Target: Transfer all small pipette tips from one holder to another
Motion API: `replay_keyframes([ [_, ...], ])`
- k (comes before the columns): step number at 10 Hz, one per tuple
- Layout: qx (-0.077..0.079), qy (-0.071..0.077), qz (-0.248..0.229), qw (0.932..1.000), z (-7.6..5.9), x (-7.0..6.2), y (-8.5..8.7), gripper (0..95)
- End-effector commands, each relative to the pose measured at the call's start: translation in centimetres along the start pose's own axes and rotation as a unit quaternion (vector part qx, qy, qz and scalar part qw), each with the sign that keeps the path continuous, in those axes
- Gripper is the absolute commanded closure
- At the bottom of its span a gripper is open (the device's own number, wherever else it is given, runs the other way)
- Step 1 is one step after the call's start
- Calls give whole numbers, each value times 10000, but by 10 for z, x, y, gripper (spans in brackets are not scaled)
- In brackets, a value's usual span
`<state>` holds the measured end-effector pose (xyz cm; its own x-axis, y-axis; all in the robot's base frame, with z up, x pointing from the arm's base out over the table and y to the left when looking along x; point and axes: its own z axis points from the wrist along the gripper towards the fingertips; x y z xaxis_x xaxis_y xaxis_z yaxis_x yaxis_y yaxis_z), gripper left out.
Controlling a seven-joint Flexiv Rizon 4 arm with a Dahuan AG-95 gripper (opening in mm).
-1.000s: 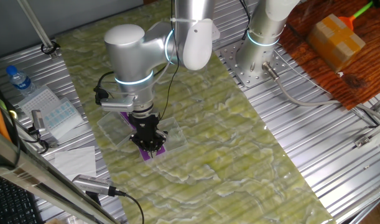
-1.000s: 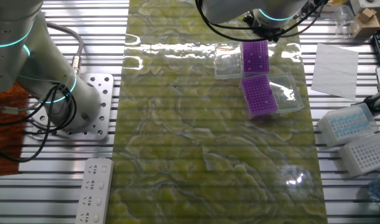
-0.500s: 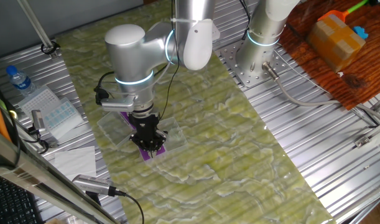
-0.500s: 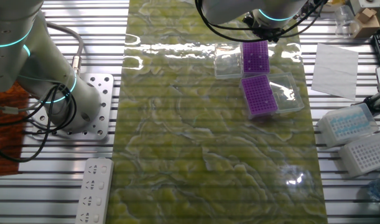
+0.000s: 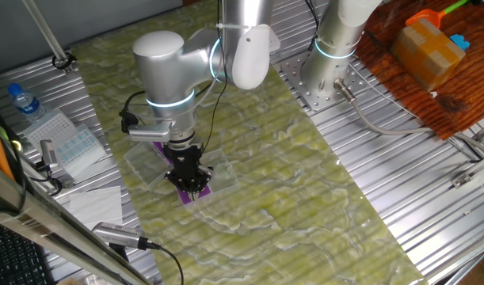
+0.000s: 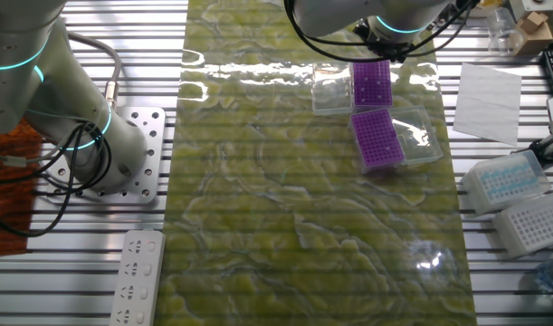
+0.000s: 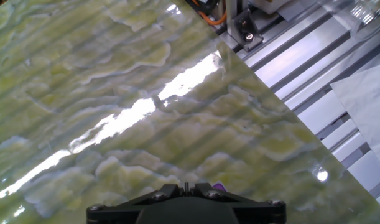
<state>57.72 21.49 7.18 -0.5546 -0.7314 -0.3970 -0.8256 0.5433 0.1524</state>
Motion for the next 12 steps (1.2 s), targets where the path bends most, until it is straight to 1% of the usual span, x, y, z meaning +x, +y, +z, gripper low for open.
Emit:
replay_keyframes([
  [1,3,-1,-9,10000,0,0,0,950],
  [12,-16,-50,-53,10000,1,4,-1,950],
])
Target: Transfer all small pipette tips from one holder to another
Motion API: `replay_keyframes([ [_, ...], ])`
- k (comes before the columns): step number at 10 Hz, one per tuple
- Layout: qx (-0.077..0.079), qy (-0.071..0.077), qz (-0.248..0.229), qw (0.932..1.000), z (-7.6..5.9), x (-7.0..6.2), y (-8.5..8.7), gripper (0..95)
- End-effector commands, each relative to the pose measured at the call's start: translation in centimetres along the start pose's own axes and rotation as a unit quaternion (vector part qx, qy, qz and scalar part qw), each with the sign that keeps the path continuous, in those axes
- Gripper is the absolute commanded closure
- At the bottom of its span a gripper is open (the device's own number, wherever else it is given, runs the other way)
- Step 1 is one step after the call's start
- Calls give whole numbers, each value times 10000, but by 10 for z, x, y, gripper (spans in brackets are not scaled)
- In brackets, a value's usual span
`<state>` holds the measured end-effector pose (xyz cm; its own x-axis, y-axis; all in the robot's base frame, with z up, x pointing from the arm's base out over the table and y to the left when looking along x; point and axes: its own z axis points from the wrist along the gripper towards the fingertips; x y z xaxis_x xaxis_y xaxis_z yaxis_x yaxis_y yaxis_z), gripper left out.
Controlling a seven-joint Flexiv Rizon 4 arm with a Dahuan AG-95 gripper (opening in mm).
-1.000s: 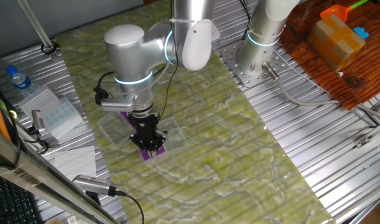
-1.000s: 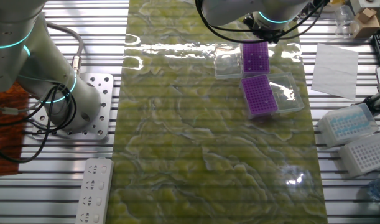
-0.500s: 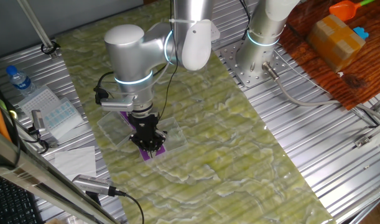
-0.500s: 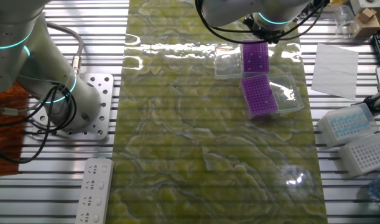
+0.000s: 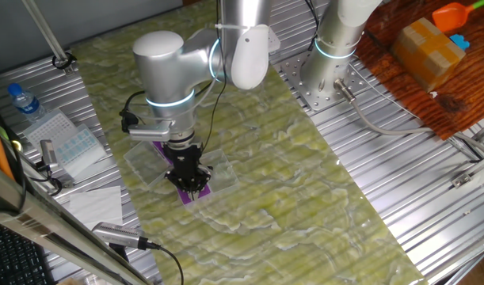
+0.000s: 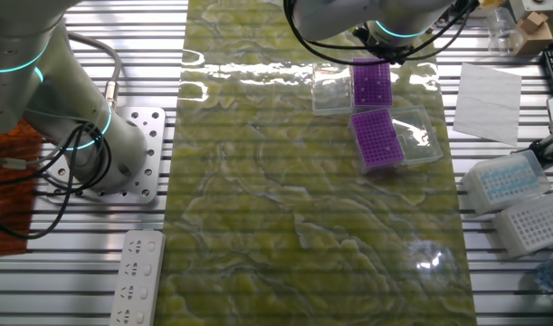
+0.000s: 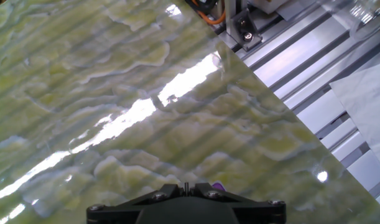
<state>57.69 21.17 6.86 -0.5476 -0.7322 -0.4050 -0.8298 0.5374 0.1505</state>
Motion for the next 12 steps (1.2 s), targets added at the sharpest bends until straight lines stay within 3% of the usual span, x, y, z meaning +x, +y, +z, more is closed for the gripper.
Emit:
replay_keyframes([
  [1,-17,-33,-30,10000,0,1,1,950],
  [12,-43,-67,-219,9997,-4,7,-3,950],
])
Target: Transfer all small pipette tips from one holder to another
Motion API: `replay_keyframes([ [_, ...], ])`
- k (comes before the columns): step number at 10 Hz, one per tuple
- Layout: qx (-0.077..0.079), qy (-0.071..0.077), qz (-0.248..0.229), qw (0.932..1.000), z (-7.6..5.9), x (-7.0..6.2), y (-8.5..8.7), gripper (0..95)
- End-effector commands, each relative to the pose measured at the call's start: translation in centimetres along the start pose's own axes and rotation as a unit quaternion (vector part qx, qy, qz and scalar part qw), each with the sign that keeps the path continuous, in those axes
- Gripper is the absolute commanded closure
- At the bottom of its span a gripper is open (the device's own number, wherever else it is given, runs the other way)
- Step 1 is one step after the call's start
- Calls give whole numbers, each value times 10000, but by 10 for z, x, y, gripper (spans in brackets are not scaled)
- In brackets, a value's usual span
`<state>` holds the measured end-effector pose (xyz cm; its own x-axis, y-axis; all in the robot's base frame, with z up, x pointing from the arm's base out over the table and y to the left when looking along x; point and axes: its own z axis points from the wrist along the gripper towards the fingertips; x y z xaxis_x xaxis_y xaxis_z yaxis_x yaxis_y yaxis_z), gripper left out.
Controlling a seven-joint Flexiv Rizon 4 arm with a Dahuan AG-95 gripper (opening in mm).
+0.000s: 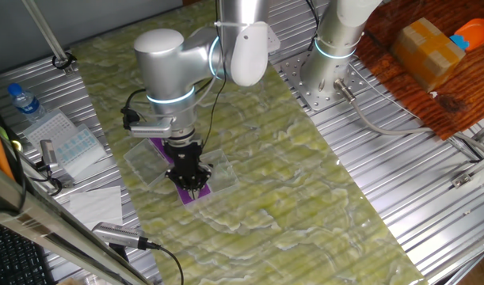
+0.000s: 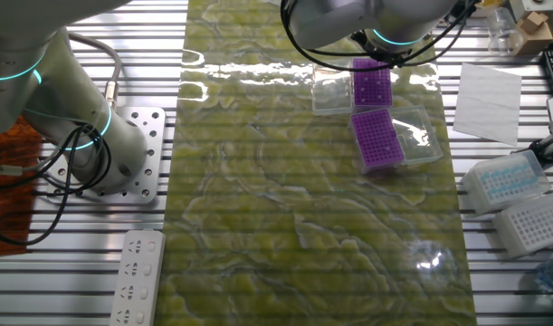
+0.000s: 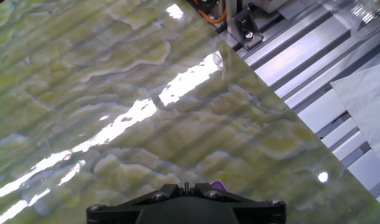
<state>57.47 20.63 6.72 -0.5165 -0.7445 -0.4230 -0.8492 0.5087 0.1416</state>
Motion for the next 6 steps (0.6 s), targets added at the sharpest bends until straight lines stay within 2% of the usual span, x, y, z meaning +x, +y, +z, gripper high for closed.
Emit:
replay_keyframes([
  [1,-9,8,-70,10000,-4,2,-2,950],
  [6,29,21,-141,9999,-5,3,-3,950],
])
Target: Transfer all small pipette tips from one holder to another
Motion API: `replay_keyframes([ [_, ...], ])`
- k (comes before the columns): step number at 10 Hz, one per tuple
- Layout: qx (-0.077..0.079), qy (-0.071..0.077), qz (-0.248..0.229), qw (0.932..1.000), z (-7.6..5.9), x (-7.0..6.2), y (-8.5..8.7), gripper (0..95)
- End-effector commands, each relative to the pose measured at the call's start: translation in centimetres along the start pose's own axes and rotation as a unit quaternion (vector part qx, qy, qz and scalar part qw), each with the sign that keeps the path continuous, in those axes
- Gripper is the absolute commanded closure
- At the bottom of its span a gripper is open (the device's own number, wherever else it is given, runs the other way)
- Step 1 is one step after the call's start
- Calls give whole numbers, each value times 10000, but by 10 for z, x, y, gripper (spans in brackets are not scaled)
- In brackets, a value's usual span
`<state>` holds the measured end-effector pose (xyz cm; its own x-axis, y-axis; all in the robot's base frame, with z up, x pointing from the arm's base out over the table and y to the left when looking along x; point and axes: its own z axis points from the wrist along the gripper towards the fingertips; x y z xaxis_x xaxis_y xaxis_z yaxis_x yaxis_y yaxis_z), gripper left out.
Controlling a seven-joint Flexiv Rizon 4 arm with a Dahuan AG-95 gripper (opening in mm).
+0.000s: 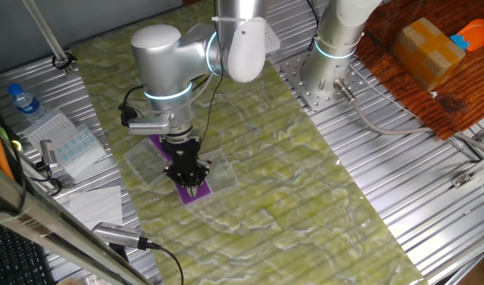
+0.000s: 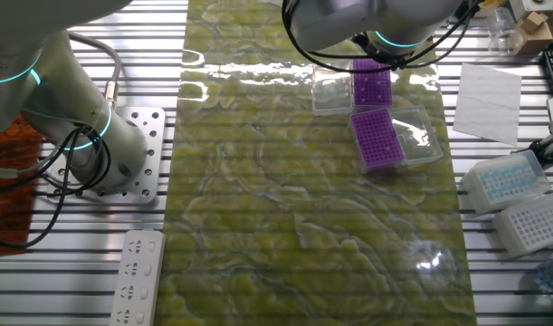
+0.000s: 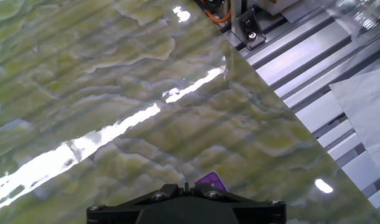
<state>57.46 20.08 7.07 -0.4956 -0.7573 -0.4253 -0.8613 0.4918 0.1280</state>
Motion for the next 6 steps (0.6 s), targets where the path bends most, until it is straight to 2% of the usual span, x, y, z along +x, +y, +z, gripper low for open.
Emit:
replay_keyframes([
  [1,-1,33,-5,10000,0,0,-1,950],
  [6,45,159,-187,9997,-6,1,-5,950],
])
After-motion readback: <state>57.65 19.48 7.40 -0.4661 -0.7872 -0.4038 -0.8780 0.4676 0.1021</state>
